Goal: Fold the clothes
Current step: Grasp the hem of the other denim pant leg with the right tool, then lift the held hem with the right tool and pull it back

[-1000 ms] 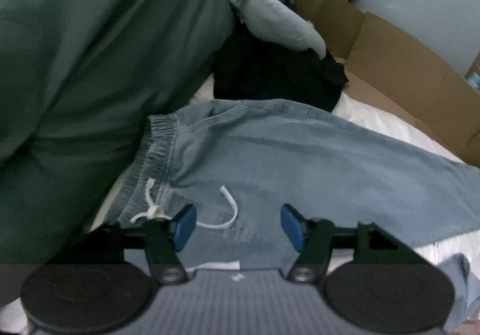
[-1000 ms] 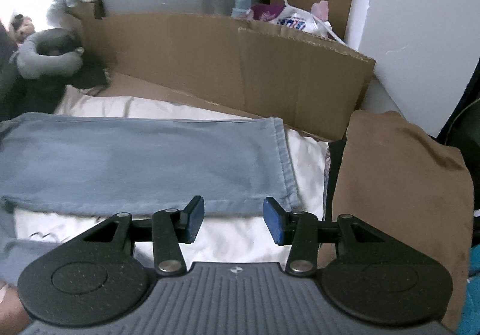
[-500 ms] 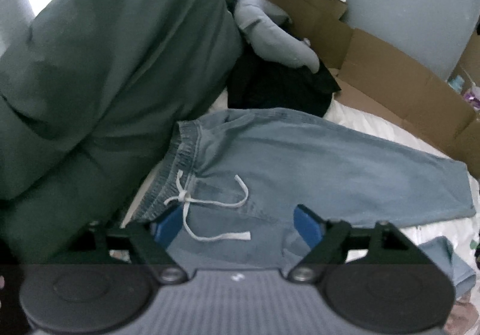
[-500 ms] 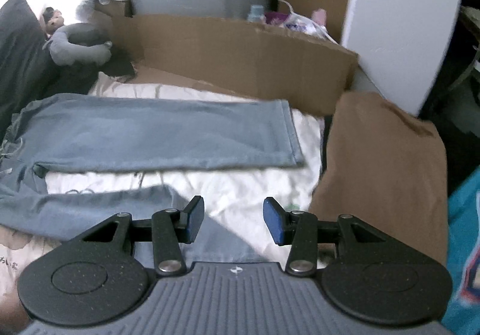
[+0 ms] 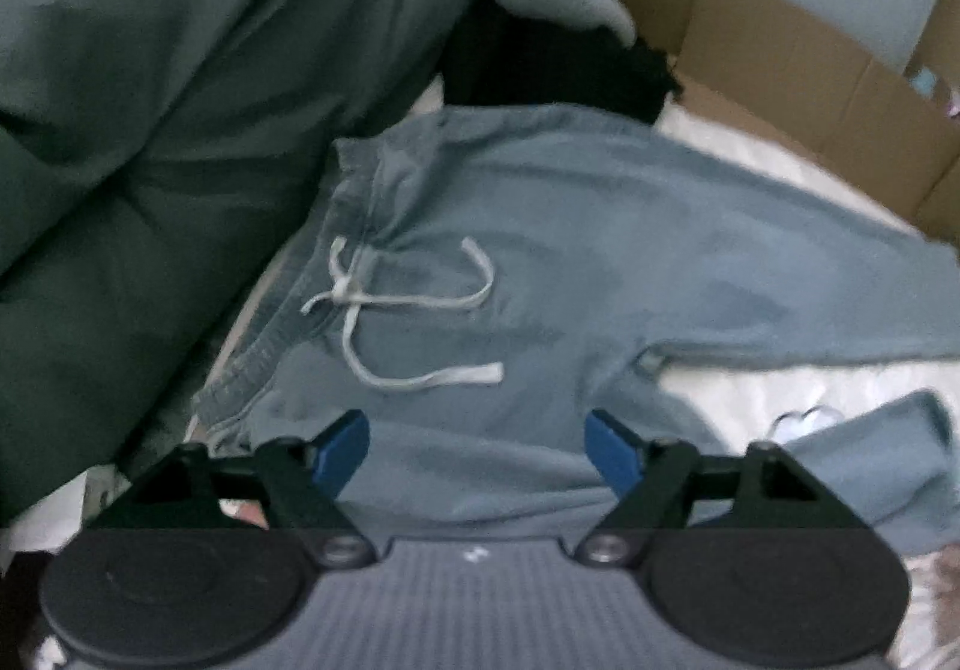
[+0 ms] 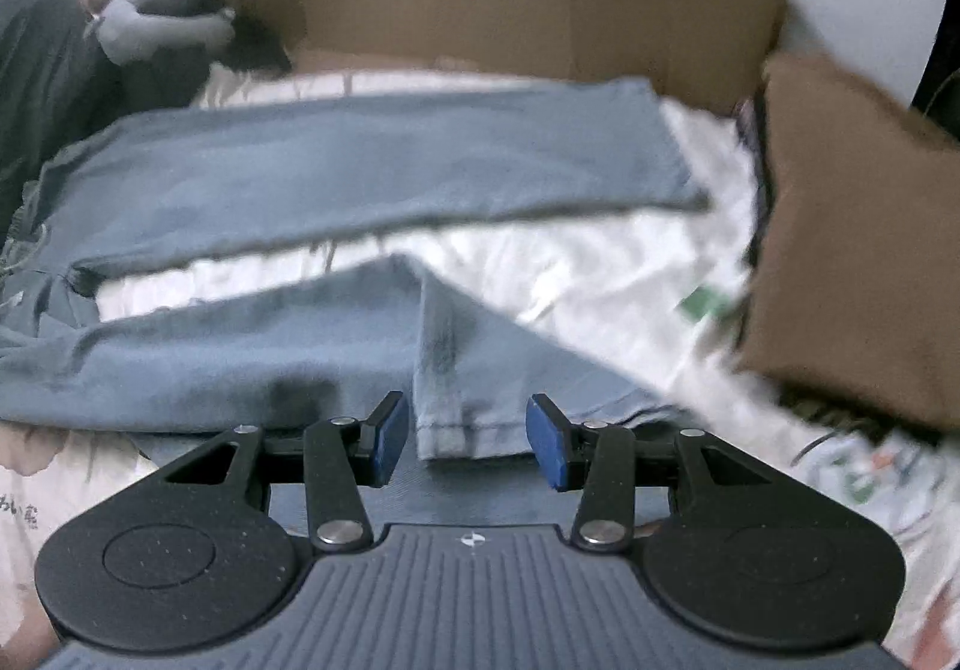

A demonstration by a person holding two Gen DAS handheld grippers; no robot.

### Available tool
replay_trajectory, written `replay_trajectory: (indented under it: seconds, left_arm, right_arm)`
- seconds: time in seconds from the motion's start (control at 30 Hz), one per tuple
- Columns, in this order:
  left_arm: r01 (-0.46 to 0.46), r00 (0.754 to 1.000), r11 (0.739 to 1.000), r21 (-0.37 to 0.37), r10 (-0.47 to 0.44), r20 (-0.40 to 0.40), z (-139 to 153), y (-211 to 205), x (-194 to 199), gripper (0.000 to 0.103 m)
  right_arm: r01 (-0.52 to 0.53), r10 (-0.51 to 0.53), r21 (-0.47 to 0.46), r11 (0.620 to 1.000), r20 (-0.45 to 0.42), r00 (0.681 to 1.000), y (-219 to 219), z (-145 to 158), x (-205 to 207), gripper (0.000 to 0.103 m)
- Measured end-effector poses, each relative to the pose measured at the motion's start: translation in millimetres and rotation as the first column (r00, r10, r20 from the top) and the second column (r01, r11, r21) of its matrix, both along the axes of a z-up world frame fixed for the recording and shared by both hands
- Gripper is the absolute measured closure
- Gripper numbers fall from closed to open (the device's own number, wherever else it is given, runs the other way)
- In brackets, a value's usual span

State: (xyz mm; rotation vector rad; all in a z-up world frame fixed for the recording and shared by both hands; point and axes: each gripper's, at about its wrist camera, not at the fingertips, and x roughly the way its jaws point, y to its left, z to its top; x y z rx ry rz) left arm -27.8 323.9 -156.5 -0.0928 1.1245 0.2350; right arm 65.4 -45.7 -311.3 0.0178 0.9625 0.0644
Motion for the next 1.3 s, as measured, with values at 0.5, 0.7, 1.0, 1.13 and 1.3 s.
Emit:
replay_trajectory:
  seconds: [0.5, 0.7, 1.0, 1.13, 1.3]
  left_arm:
    - [-0.185, 0.981, 0.982, -0.038, 0.182, -0.07, -58, 29, -14, 0.022]
    - [-0.25, 0.965, 0.967, -0.052, 0.245, -0.094, -74, 36, -12, 0.025]
    - [-0.371, 0.922, 0.918, -0.142, 0.346, -0.173, -99, 46, -24, 0.045]
    - [-0.401, 0.911, 0.902, -0.158, 0.374, -0.175, -96, 52, -33, 0.046]
    - [-0.44, 0.897, 0.874, -0.206, 0.417, -0.145, -86, 60, -46, 0.046]
  right_arm:
    - [-0.179, 0.163, -0.171, 0.969, -0.103, 0.981, 29, -54, 36, 0.056]
    - [-0.222, 0.194, -0.212, 0.952, -0.145, 0.97, 34, -44, 36, 0.09]
    - [-0.194, 0.156, -0.281, 0.94, -0.152, 0.976, 8, 10, 3, 0.095]
    - [-0.175, 0.132, -0.311, 0.934, -0.153, 0.979, -5, 37, -20, 0.095]
    - [-0.135, 0.088, -0.338, 0.932, -0.151, 0.985, -18, 65, -47, 0.096]
